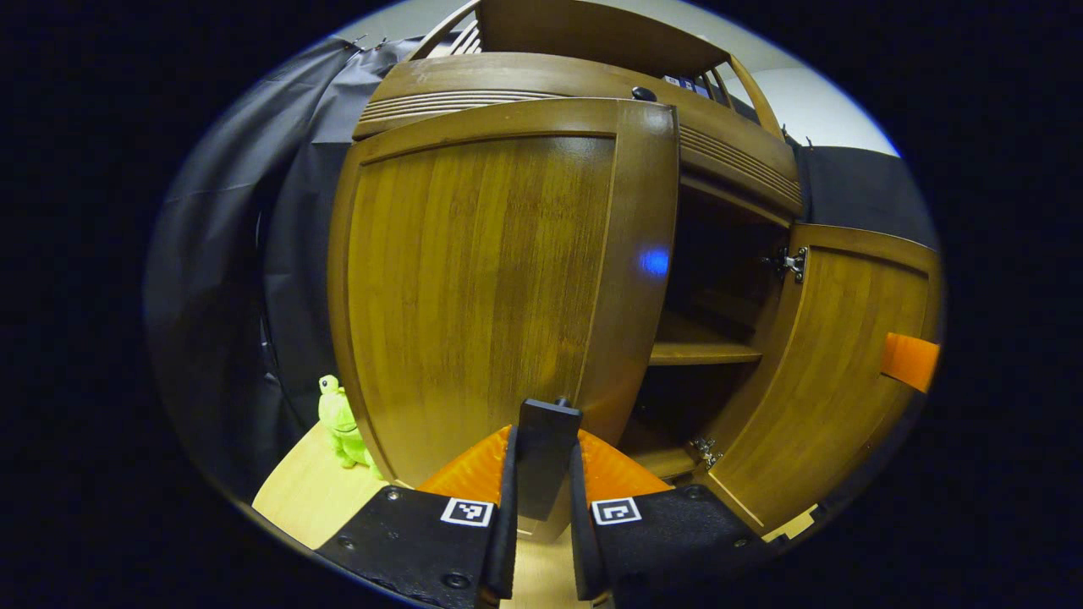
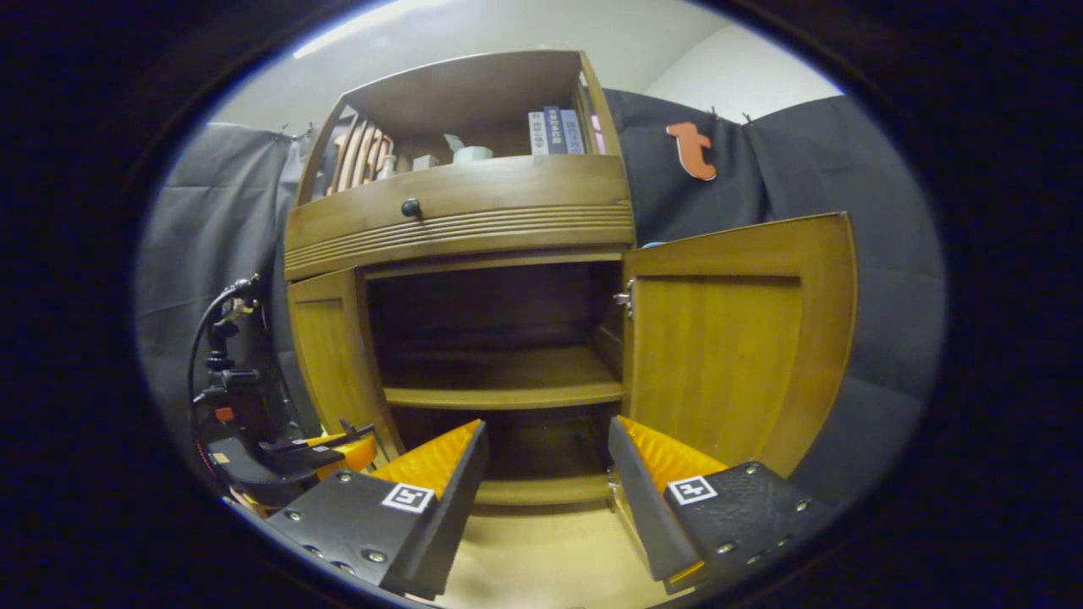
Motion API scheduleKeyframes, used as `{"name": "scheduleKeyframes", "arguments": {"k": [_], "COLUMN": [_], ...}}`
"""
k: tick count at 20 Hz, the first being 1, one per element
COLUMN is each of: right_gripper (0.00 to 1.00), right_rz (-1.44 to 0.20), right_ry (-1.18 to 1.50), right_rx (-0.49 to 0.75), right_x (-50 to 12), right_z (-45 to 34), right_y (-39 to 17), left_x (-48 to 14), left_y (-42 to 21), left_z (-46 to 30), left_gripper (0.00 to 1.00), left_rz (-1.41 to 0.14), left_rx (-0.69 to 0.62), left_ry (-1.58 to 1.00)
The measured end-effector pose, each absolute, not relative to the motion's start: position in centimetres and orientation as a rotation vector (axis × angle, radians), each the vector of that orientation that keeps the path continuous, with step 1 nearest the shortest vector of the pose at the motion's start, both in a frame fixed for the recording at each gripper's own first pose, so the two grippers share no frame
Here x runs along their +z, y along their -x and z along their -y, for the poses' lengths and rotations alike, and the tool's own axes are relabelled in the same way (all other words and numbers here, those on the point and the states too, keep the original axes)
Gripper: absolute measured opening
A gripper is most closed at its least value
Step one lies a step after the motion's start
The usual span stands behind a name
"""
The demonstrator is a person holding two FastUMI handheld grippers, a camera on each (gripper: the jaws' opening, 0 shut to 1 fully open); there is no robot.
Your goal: Open the right door of the double-door shoe cabinet with the right hand, and open the left door with the left hand.
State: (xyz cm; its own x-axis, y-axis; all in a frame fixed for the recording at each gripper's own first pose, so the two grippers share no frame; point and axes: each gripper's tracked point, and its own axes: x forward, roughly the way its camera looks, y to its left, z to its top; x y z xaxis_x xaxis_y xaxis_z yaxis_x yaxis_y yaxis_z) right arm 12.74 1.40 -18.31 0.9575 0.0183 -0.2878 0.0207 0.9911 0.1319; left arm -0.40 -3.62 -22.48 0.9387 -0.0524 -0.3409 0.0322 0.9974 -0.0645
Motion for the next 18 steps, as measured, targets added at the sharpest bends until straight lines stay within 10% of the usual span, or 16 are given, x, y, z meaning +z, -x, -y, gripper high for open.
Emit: {"name": "scheduleKeyframes", "arguments": {"k": [18], "right_gripper": [0.78], "right_rz": [-0.338], "right_ry": [-0.167], "right_rx": [0.29], "right_x": [-19.5], "right_z": [-12.3], "right_y": [-15.4], "left_x": [-20.8], "left_y": [9.1], "left_z": [-2.0], "left_gripper": [0.22], "left_rz": [-0.386], "left_rx": [0.069], "left_ry": [0.095]}}
